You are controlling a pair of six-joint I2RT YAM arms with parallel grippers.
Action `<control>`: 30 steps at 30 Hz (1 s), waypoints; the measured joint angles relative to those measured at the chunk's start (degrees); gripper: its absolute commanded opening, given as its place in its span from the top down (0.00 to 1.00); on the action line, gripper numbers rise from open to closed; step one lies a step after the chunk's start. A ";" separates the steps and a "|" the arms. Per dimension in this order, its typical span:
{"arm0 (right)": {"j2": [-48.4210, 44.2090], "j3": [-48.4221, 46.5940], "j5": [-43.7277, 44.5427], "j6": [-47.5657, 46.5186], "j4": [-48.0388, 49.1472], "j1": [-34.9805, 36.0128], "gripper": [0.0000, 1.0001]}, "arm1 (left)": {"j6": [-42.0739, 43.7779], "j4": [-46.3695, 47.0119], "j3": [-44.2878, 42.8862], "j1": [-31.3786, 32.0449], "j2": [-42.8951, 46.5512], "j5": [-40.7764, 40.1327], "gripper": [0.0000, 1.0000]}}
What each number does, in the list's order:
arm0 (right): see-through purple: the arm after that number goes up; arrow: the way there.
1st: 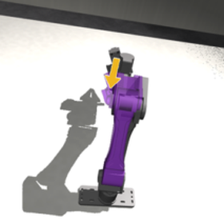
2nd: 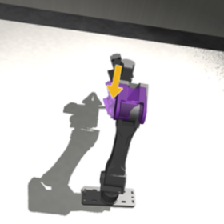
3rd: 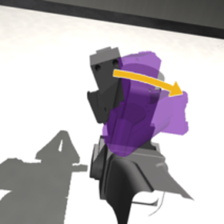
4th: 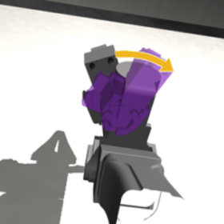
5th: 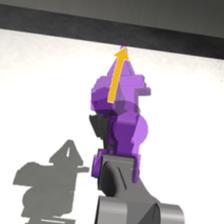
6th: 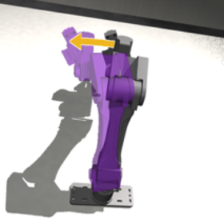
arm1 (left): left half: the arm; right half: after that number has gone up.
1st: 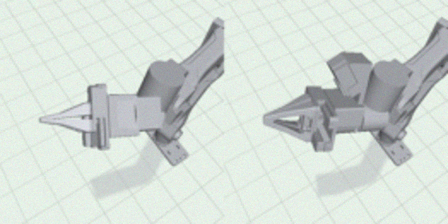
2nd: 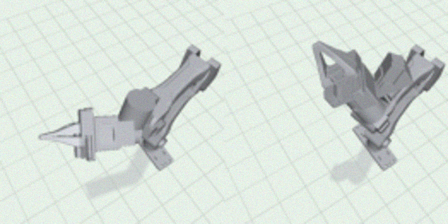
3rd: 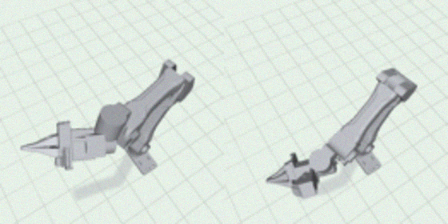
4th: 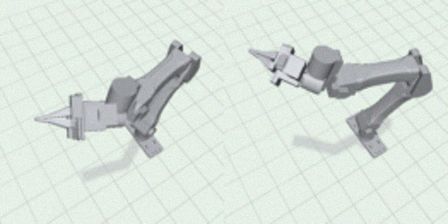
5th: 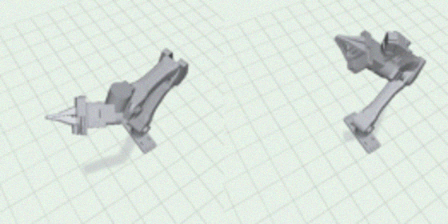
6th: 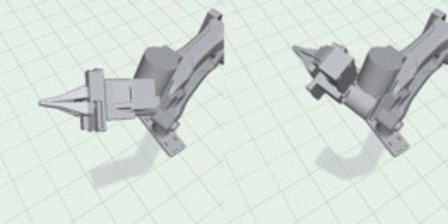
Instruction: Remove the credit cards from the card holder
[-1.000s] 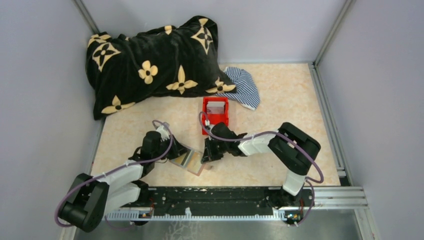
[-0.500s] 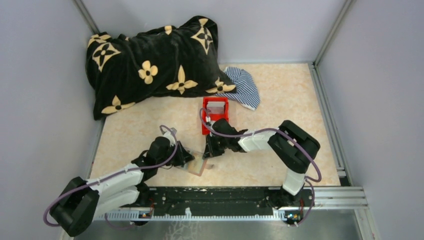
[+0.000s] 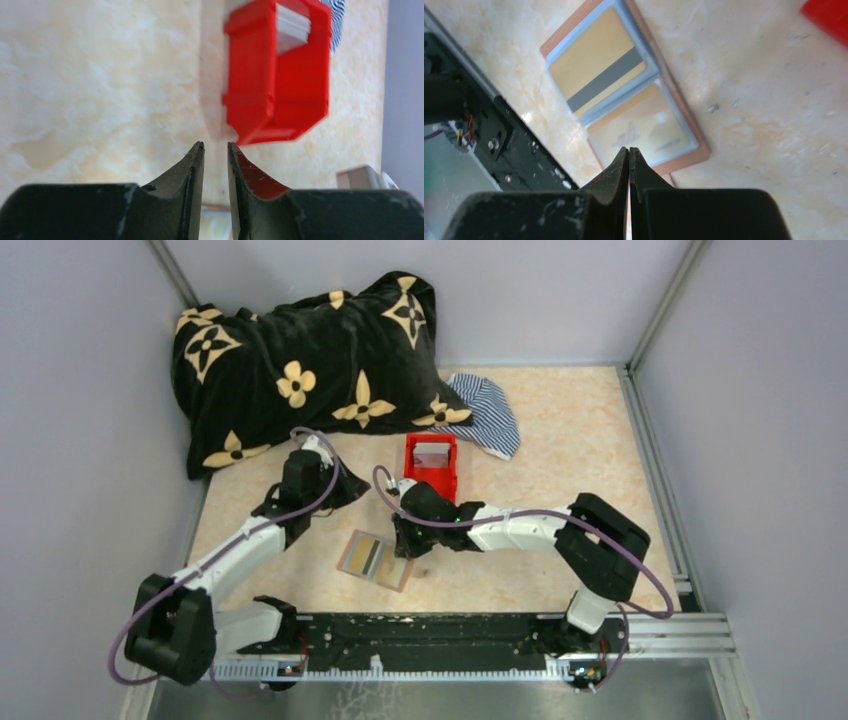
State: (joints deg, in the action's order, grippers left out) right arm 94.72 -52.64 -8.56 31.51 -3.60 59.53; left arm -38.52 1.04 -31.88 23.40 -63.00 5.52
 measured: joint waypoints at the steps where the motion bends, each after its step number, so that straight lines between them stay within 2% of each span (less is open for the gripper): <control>1: 0.39 -0.72 0.39 -0.37 -0.66 -0.07 1.00 | 0.26 -0.07 -1.14 -1.27 -1.84 0.44 0.72; 10: 7.28 -10.86 1.20 -9.29 -2.03 -3.54 1.00 | -2.08 4.15 -3.96 -8.68 -10.08 6.29 0.74; 17: 15.50 -20.55 -6.08 -15.30 -0.24 -5.42 1.00 | -5.64 7.74 -6.38 -16.65 -18.10 11.28 0.76; 20: 16.92 -20.57 -9.86 -15.21 1.03 -7.41 1.00 | -7.21 10.34 -4.90 -19.19 -19.39 13.05 0.76; 25: 18.43 -21.33 -10.95 -17.16 -0.83 -11.87 1.00 | -9.31 13.11 -2.89 -21.49 -19.37 13.38 0.75; 30: 18.45 -21.33 -13.11 -17.53 -0.90 -11.63 1.00 | -10.05 14.86 -1.90 -21.68 -18.95 13.16 0.74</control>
State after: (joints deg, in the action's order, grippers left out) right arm 113.16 -73.97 -21.67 13.98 -4.49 47.90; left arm -48.58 15.90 -33.78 1.72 -81.95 18.68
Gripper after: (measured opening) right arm 0.005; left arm 0.249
